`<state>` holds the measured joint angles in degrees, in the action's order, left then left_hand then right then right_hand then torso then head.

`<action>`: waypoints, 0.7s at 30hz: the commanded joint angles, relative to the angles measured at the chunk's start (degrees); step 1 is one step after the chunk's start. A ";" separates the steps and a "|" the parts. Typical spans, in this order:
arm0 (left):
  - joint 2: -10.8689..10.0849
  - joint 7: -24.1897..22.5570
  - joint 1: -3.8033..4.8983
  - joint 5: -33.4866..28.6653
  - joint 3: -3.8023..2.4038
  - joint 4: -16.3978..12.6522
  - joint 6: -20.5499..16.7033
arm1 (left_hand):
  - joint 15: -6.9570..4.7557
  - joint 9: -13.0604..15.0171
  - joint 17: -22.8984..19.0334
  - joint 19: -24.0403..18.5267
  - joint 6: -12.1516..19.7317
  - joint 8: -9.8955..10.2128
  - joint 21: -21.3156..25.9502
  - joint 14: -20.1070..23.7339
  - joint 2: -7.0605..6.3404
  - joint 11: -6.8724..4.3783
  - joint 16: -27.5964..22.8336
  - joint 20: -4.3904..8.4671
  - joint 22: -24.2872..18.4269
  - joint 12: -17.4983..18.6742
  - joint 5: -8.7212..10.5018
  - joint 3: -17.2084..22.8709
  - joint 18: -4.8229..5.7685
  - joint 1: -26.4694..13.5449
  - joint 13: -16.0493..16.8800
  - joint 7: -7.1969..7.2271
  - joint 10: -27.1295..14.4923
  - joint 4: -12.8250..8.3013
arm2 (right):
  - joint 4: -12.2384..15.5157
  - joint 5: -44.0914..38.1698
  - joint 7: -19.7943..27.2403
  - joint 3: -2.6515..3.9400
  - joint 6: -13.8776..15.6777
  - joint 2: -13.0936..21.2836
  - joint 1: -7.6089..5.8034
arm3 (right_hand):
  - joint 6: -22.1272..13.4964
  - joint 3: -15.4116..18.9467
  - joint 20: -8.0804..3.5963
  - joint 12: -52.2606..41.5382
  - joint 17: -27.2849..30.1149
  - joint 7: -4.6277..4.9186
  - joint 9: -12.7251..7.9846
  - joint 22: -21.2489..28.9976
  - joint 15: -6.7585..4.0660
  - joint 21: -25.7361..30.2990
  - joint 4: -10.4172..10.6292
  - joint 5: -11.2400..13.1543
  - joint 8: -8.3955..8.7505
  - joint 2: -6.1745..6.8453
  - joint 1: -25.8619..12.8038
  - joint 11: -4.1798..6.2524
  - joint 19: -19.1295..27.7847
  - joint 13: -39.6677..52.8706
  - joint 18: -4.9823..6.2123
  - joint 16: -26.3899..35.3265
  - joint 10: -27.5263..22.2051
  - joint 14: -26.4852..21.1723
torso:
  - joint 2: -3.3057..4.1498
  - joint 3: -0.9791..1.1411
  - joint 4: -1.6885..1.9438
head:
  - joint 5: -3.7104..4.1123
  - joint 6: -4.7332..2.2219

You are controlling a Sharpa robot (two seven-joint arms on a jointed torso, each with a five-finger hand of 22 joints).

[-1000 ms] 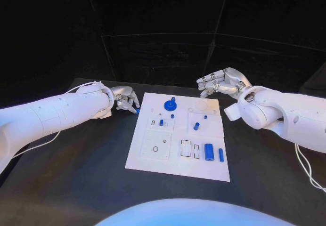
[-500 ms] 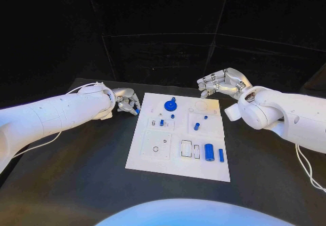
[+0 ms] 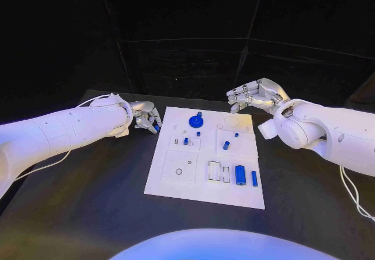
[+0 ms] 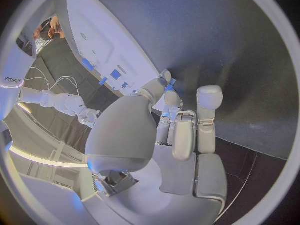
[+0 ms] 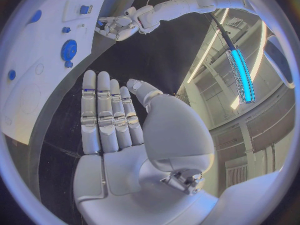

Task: Assemble the parts on the task board

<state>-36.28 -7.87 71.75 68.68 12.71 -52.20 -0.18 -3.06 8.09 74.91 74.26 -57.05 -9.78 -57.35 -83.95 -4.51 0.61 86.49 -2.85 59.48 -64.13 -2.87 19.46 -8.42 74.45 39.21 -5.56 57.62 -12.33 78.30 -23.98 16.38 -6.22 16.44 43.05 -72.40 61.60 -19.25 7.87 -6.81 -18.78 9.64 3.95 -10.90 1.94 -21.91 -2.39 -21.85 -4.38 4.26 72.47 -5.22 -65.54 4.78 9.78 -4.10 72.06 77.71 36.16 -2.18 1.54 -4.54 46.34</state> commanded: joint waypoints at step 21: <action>-0.46 -0.77 -0.87 1.31 0.56 0.06 1.56 | -1.35 1.10 8.92 1.60 -9.79 -4.38 -1.88 -3.49 5.37 -1.94 1.03 0.80 2.34 -3.66 0.20 -1.42 1.03 -0.84 5.33 2.42 4.32 2.75 | 0.09 -0.02 0.66 0.03 -0.55 0.11 -0.11 | -0.36 -0.44 -0.02 0.11 0.09 0.18 0.00 0.13 0.17 0.33 0.00 -0.26 0.29 -0.71 -0.08 -0.32 -0.33 -0.11 0.67 0.27 -0.17 0.31 | 0.02 -0.01 -0.03 | -0.10 0.14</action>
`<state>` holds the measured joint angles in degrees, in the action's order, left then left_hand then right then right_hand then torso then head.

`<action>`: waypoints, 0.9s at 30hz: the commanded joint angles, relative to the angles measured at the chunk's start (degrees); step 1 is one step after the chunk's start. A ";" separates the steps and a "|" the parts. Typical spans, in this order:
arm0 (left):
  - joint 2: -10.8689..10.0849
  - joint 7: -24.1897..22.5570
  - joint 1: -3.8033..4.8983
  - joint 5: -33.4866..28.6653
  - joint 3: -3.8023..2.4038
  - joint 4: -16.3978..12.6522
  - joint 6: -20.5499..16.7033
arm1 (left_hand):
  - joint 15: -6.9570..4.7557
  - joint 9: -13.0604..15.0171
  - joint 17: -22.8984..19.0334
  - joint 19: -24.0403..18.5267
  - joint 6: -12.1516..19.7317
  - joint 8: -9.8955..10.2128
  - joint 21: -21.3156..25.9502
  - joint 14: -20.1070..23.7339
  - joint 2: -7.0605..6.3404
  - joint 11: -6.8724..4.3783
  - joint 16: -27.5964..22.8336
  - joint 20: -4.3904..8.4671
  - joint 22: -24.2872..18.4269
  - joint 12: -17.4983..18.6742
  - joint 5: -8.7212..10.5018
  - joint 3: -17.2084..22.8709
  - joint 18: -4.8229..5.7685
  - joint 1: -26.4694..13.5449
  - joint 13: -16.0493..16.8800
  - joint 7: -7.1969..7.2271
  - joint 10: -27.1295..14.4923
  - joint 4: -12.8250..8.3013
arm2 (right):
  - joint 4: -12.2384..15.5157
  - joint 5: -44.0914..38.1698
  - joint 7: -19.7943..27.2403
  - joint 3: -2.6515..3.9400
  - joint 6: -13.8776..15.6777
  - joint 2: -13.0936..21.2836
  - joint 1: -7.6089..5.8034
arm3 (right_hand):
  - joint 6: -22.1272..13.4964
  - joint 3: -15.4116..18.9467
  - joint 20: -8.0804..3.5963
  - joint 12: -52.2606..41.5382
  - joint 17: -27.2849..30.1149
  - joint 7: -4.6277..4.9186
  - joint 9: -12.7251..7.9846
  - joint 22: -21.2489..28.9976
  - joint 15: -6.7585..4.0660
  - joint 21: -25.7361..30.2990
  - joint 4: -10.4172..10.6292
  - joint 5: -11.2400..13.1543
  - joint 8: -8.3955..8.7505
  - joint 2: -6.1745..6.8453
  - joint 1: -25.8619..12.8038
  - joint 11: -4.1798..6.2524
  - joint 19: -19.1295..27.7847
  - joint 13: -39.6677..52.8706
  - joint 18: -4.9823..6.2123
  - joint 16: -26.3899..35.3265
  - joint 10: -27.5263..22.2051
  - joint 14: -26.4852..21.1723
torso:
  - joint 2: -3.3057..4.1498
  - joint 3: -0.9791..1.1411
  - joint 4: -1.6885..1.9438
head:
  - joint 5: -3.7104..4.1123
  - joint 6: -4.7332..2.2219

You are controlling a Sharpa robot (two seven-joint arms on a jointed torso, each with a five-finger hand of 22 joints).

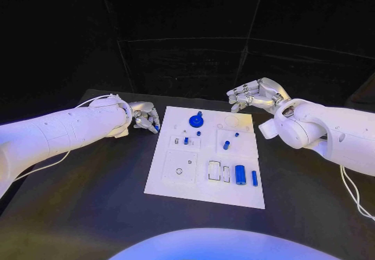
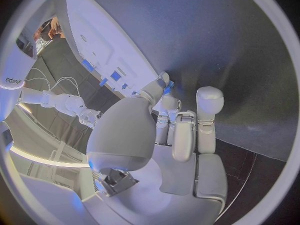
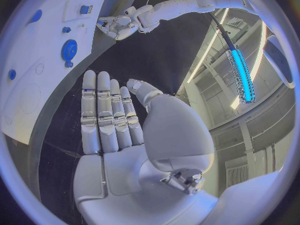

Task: Assemble the parts on the task board

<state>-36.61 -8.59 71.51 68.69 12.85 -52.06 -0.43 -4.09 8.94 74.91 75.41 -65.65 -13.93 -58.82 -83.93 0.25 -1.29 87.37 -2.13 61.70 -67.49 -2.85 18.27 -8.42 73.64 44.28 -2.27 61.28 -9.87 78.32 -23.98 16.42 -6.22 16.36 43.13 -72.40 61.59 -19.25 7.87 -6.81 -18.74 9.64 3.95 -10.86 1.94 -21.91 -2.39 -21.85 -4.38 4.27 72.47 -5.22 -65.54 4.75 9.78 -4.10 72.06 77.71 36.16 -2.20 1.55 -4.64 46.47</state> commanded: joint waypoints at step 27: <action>-3.68 -5.97 0.39 -8.84 0.25 -6.41 -8.75 | -0.97 0.34 10.58 1.77 -1.50 -0.86 -2.35 -4.29 0.73 -0.66 0.88 0.78 1.92 -1.24 0.17 -0.79 1.47 0.03 1.77 -0.36 2.69 0.37 | -0.22 -0.02 0.68 0.03 -0.59 -0.12 -0.10 | -0.36 -0.44 -0.02 0.11 0.05 0.18 0.00 0.08 0.17 0.33 0.00 -0.26 0.29 -0.71 -0.08 -0.32 -0.33 -0.08 0.68 0.27 -0.18 0.31 | 0.03 -0.02 -0.01 | 0.39 -0.18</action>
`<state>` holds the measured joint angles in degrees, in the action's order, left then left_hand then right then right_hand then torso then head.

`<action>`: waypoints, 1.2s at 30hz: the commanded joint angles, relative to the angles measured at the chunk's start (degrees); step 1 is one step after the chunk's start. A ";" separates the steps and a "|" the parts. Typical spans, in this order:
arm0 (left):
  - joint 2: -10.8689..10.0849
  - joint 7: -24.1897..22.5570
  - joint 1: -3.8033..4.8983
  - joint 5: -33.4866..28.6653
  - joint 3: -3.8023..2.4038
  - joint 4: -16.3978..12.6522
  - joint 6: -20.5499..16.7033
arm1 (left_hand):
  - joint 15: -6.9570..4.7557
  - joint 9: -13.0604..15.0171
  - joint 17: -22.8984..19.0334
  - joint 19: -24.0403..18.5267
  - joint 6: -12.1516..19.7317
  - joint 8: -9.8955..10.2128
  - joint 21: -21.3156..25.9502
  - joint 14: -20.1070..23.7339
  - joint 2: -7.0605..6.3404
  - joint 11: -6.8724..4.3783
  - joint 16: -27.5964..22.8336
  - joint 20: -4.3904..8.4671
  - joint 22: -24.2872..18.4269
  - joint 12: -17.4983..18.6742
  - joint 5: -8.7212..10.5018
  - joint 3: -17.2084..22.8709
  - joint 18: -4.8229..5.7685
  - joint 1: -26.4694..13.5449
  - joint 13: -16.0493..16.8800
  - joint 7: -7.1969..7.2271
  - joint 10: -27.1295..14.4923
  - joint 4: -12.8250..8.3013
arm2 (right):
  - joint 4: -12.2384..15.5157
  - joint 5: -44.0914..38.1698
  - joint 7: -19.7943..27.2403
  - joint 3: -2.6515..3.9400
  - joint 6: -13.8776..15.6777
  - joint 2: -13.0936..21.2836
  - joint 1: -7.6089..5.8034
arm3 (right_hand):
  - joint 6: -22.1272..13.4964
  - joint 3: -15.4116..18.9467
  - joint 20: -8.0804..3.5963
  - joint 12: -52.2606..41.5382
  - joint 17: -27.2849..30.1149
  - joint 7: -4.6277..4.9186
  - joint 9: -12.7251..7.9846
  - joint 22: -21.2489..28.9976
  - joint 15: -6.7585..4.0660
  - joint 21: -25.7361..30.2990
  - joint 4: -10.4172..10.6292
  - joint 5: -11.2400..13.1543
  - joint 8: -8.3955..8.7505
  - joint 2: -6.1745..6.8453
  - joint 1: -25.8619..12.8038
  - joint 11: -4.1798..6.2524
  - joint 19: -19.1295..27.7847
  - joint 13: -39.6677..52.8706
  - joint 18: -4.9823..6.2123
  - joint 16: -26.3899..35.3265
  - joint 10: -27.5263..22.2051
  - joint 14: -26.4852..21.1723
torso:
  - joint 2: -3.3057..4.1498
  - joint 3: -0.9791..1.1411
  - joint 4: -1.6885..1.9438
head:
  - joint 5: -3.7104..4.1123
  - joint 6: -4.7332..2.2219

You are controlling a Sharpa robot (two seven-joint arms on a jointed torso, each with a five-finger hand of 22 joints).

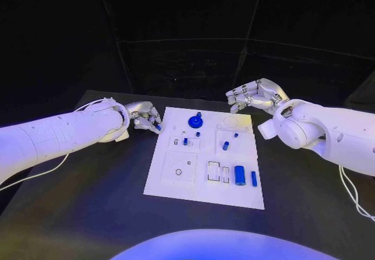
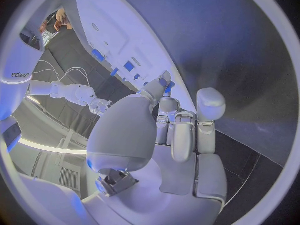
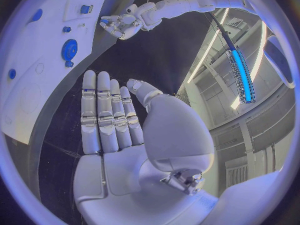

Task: Assemble the parts on the task board

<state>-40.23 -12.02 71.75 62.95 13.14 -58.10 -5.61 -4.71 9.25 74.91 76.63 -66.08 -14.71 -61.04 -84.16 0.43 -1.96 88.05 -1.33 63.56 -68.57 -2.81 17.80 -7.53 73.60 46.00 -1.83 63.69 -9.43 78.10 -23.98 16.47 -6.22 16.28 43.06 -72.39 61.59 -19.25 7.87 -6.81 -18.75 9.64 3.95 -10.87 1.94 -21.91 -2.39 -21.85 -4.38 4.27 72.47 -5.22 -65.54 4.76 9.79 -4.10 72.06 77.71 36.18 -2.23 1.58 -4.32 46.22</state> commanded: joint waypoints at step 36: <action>8.06 -0.88 -0.51 -3.89 -0.35 5.37 -1.41 | -0.36 -0.05 10.88 0.97 -0.75 -0.06 -0.73 -4.22 0.47 0.15 0.34 0.10 0.61 0.60 0.14 -0.33 0.73 0.14 -1.19 -0.93 -0.39 -0.17 | -0.35 -0.02 0.70 0.03 -0.68 -1.02 -0.07 | -0.39 -0.52 -0.01 0.11 0.09 0.21 0.00 0.17 0.20 0.43 0.06 -0.20 0.29 -0.72 -0.12 -0.35 -0.36 -0.13 0.66 0.28 -0.22 0.29 | -0.01 0.06 -0.05 | 0.41 -0.17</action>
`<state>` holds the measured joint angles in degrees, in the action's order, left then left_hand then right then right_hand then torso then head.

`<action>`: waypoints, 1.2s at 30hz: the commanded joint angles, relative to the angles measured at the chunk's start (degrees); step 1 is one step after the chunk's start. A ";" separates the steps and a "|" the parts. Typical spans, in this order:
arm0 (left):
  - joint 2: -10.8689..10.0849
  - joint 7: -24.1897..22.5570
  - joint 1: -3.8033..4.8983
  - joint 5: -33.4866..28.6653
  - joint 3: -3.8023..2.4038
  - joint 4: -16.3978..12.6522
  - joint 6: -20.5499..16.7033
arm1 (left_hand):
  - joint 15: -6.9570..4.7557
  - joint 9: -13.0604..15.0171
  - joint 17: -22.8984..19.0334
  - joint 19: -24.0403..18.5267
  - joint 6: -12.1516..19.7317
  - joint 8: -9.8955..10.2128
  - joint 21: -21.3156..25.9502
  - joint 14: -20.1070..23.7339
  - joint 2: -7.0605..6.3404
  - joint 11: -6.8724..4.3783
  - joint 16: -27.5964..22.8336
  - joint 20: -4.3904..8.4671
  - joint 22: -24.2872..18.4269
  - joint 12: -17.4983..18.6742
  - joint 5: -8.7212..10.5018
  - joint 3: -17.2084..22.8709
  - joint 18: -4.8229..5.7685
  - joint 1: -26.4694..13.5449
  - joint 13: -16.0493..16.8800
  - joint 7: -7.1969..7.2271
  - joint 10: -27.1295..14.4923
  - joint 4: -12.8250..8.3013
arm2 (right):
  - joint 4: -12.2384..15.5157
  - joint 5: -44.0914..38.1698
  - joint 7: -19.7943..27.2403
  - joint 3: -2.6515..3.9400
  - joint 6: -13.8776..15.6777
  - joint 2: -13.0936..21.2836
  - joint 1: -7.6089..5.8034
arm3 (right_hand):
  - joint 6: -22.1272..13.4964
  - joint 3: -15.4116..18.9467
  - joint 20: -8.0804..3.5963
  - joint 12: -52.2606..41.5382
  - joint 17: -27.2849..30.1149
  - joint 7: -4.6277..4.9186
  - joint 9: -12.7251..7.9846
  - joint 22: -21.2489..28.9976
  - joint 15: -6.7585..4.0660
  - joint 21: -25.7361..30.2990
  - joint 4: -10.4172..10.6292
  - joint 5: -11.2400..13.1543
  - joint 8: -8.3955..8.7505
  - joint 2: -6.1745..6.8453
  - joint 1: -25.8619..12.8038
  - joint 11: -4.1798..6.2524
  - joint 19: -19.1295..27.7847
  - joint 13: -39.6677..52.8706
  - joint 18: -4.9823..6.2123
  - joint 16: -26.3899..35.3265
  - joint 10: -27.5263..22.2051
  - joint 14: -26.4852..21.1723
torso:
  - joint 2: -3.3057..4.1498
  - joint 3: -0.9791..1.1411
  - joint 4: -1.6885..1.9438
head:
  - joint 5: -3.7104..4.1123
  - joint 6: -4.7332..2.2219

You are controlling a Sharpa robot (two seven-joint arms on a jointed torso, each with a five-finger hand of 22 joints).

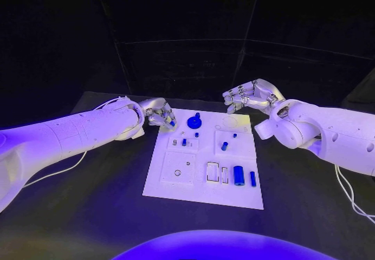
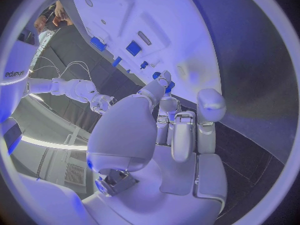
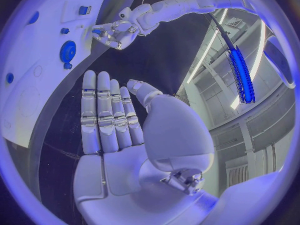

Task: Assemble the parts on the task board

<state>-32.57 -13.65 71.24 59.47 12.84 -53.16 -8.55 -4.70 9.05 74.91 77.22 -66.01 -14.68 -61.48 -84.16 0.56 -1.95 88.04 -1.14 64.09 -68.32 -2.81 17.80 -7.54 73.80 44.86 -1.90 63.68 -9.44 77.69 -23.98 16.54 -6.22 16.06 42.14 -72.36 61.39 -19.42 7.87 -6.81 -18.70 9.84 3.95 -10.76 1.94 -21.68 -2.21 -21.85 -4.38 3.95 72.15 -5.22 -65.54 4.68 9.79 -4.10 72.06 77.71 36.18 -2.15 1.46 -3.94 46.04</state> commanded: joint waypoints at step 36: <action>3.13 2.56 -1.26 0.62 -0.05 5.22 4.65 | 0.12 -0.73 10.37 -0.04 1.56 1.26 0.34 -3.98 0.29 0.75 0.17 -0.32 -0.19 2.82 0.14 -0.83 0.71 0.37 -3.82 -1.74 -3.80 -0.54 | -0.05 -0.02 0.65 0.03 -0.49 -0.37 -0.10 | -0.19 -0.35 -0.01 0.11 0.05 0.00 0.00 0.05 0.20 0.20 -0.11 -0.20 0.29 -0.40 0.20 -0.35 -0.36 -0.05 0.65 0.28 -0.22 0.29 | -0.02 -0.03 0.14 | 0.16 0.21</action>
<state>-29.48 -11.52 70.02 59.87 12.78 -48.00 -4.54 -4.70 8.41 74.90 77.22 -64.67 -13.58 -61.48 -84.16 0.50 -1.12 88.04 -1.15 63.87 -65.65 -2.67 17.33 -7.54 73.81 41.11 -3.61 60.16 -9.90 77.56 -23.98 16.59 -6.22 15.99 41.78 -72.35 61.39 -19.42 7.87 -6.81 -18.72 9.84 3.95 -10.77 1.94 -21.68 -2.22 -21.85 -4.38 3.96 72.16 -5.22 -65.54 4.70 9.78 -4.10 72.06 77.71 36.18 -2.17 1.54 -3.77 46.24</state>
